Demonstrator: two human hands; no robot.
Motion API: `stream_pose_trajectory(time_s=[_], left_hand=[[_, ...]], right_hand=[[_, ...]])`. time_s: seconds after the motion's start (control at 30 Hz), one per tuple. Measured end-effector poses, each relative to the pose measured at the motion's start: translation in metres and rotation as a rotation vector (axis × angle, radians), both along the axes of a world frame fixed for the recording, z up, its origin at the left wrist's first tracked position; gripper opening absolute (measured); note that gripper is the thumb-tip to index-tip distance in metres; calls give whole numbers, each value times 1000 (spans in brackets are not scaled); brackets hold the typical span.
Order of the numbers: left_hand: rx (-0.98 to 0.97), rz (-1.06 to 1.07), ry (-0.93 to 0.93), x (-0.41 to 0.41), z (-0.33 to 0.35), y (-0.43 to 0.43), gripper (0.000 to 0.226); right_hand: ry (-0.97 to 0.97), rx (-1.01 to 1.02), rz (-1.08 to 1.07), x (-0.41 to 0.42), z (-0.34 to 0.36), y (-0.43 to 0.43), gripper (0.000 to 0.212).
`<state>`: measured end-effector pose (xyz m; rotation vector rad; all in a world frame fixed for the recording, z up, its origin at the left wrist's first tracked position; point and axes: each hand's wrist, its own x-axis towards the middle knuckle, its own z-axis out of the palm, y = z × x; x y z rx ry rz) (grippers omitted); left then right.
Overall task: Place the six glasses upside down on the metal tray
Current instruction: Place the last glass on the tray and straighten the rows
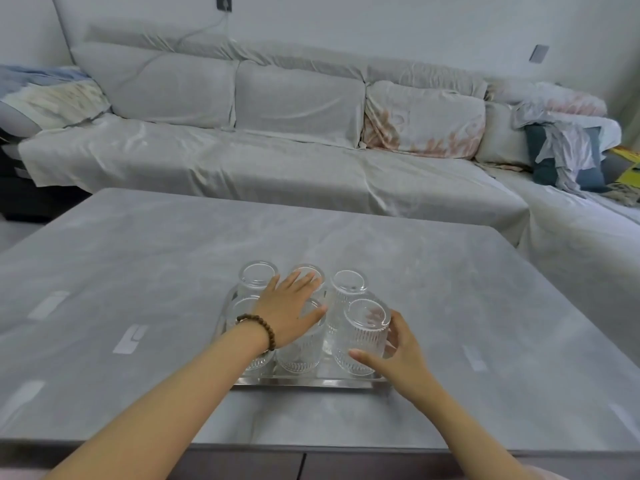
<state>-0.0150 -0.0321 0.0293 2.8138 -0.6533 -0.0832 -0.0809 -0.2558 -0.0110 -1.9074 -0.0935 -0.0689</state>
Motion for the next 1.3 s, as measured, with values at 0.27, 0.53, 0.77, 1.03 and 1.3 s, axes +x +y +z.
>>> stream_pose_trajectory(time_s=[0.27,0.53,0.77,1.03,1.3], left_hand=[[-8,2,-31,-1,-6,1,64],[-20,-6,-27,-1,-6,2,64],[-87,1,-48,-1,-7,2,65],[-384,24,-183,-13,9,32,101],[-749,293,298,-17,-24,97,149]], right_hand=[[35,45,17,5,-20,9,83],[63,45,21,11,-24,15,93],[44,21,20,10,-25,18,83],[-17,-59,9,12,-12,11,109],[100,-52,114,34,0,16,117]])
